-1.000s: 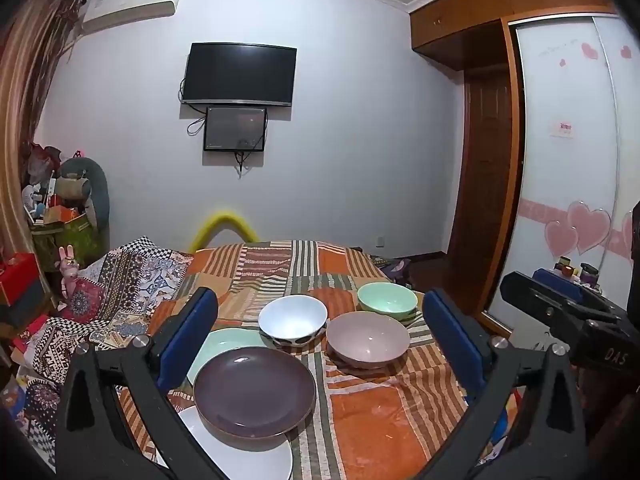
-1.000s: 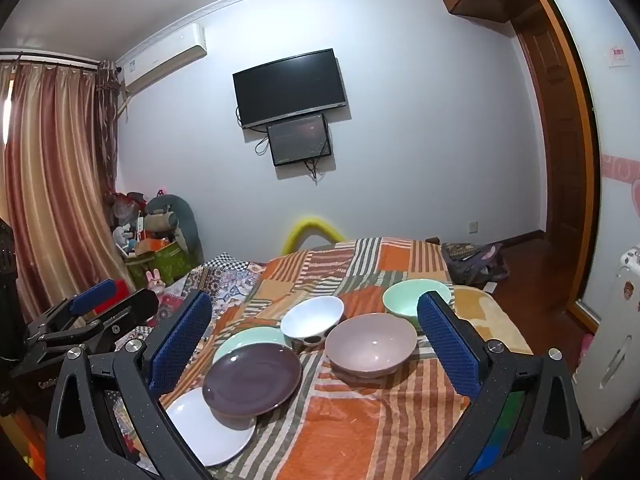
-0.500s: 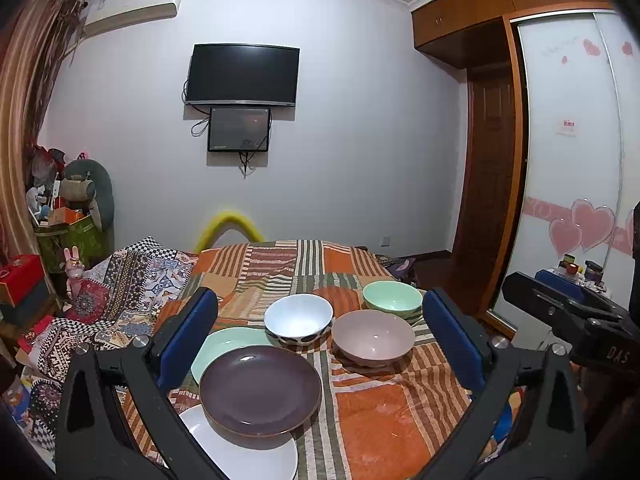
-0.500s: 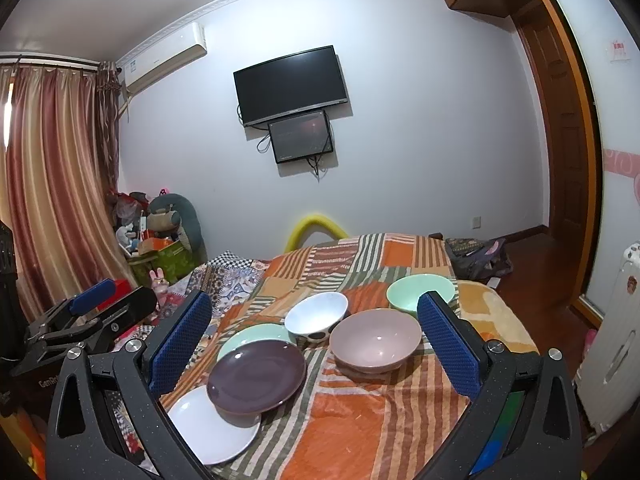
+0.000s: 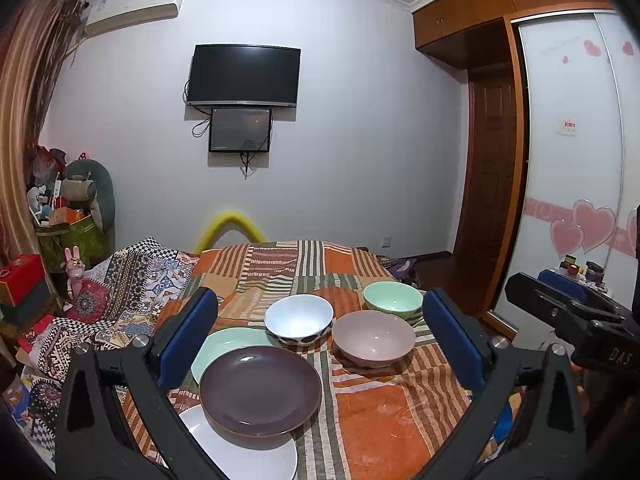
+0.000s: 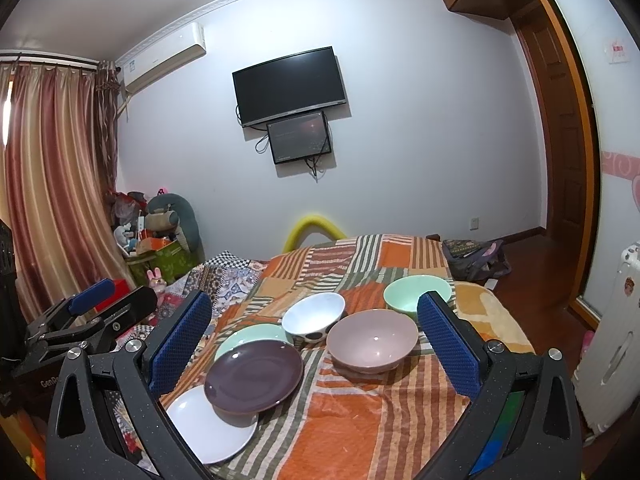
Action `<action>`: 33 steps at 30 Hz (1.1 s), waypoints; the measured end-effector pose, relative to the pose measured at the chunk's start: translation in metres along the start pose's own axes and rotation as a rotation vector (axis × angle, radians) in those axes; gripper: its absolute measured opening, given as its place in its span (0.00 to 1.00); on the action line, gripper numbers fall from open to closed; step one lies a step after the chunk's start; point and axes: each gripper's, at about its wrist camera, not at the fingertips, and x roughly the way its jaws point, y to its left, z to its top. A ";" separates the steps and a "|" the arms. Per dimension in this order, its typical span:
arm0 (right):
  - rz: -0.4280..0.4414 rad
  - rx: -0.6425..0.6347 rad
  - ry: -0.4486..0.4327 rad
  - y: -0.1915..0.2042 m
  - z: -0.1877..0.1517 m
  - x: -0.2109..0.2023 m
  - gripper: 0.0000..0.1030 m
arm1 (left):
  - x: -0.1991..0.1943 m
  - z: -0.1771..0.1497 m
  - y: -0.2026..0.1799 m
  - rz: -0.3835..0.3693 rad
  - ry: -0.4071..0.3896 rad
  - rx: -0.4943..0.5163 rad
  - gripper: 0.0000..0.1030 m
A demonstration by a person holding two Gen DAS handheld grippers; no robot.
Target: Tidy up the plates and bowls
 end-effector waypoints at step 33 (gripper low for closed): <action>-0.002 -0.009 0.006 -0.001 -0.005 0.001 1.00 | 0.000 -0.002 0.001 0.011 -0.004 -0.002 1.00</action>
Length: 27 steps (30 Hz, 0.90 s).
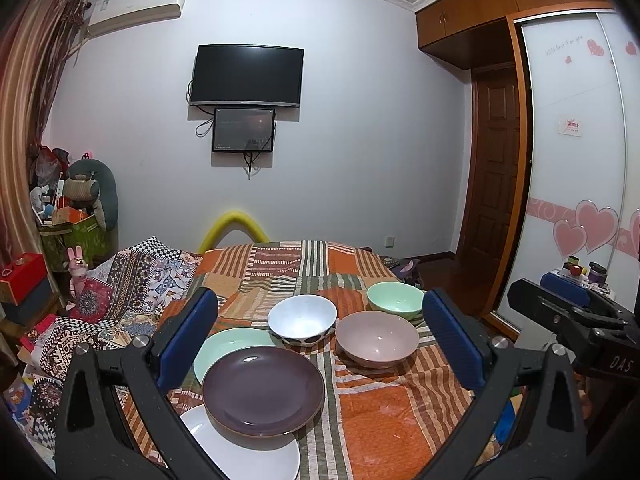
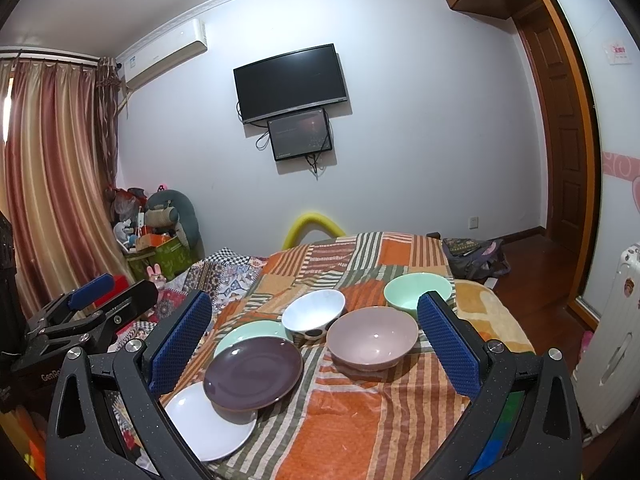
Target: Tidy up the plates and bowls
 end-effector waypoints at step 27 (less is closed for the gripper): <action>0.012 -0.003 0.094 0.005 -0.009 0.028 1.00 | 0.033 -0.018 0.021 -0.023 0.125 -0.019 1.00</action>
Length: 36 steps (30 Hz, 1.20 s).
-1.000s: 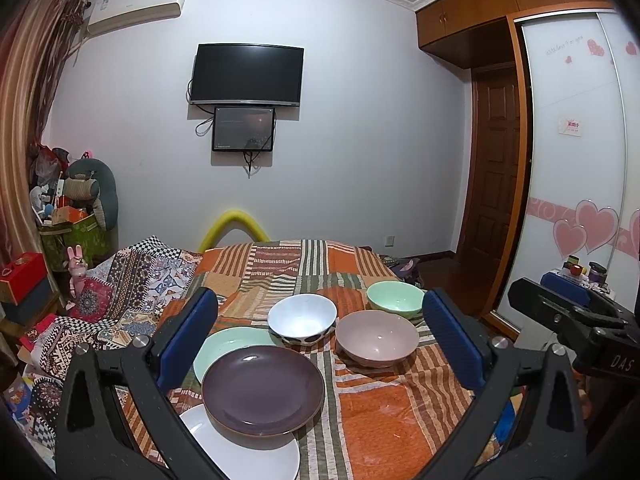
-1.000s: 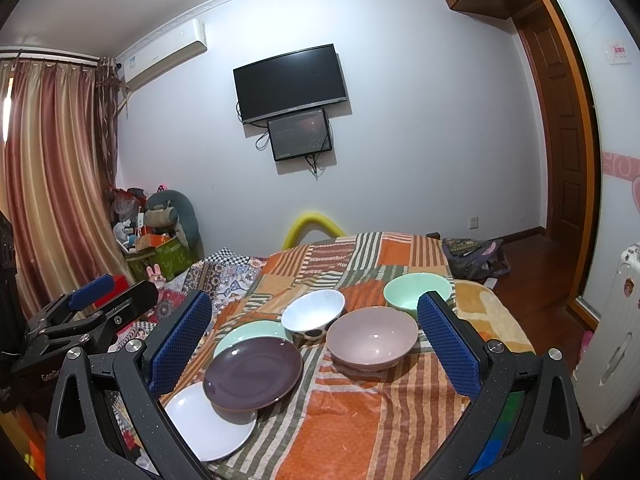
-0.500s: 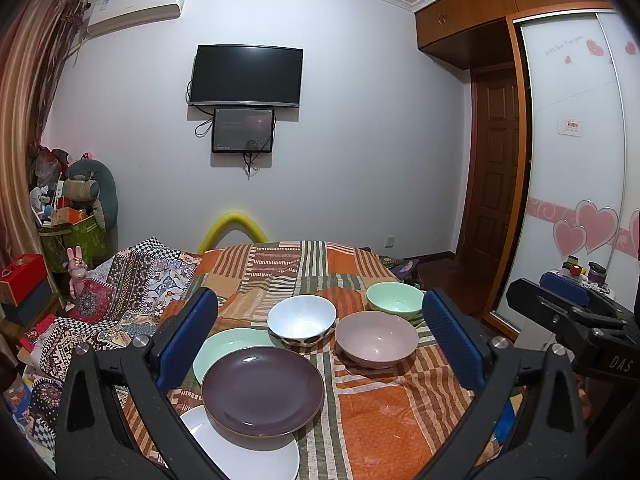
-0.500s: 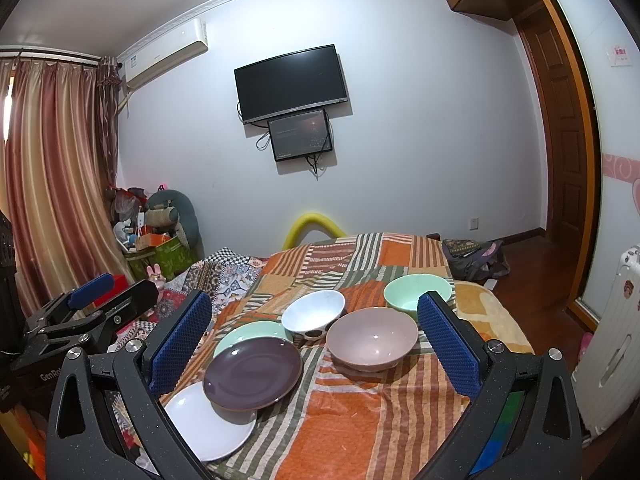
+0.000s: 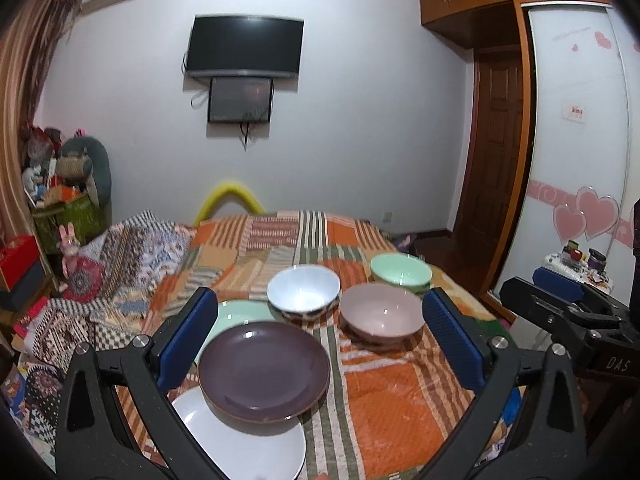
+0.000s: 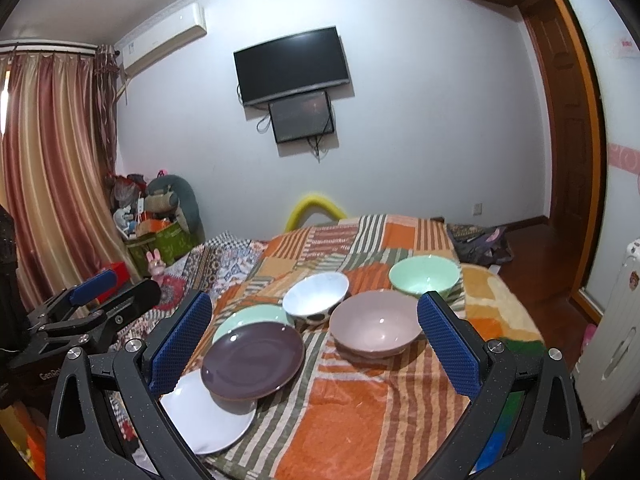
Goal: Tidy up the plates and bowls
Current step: 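Move both grippers to the dark purple plate rim and close on it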
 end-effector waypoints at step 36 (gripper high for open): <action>0.066 0.039 0.445 0.016 -0.065 0.182 0.72 | 0.181 -0.087 0.170 0.136 0.457 -0.182 0.55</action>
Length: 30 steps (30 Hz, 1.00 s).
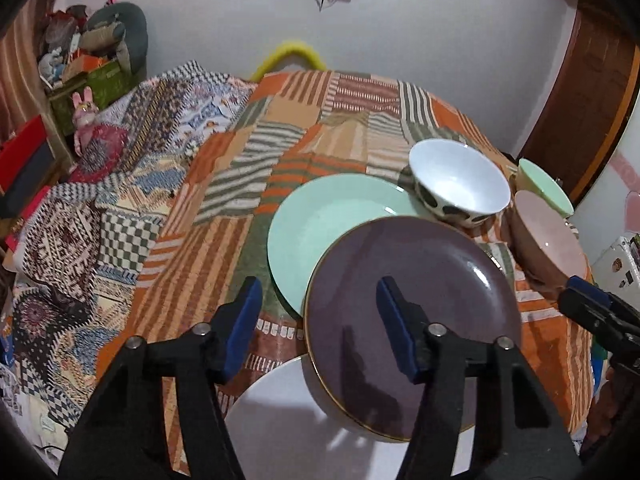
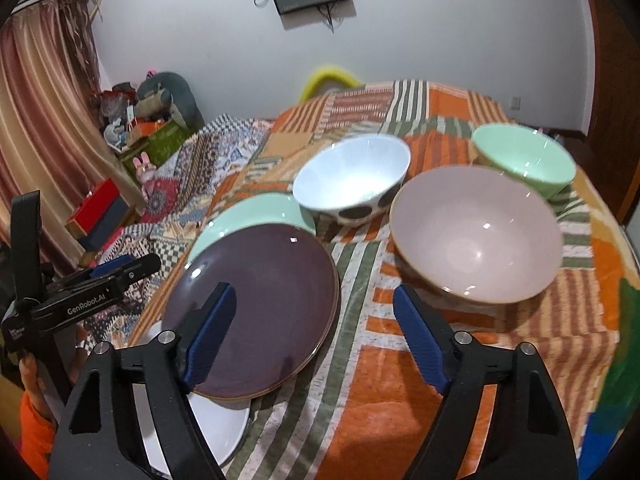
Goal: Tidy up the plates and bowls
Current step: 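Move both grippers to the dark purple plate rim and close on it, then lift the purple plate off the white plate with both grippers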
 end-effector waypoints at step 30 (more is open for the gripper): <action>0.073 0.051 0.185 -0.014 -0.009 0.053 0.28 | 0.044 -0.016 0.007 -0.075 0.120 -0.016 0.25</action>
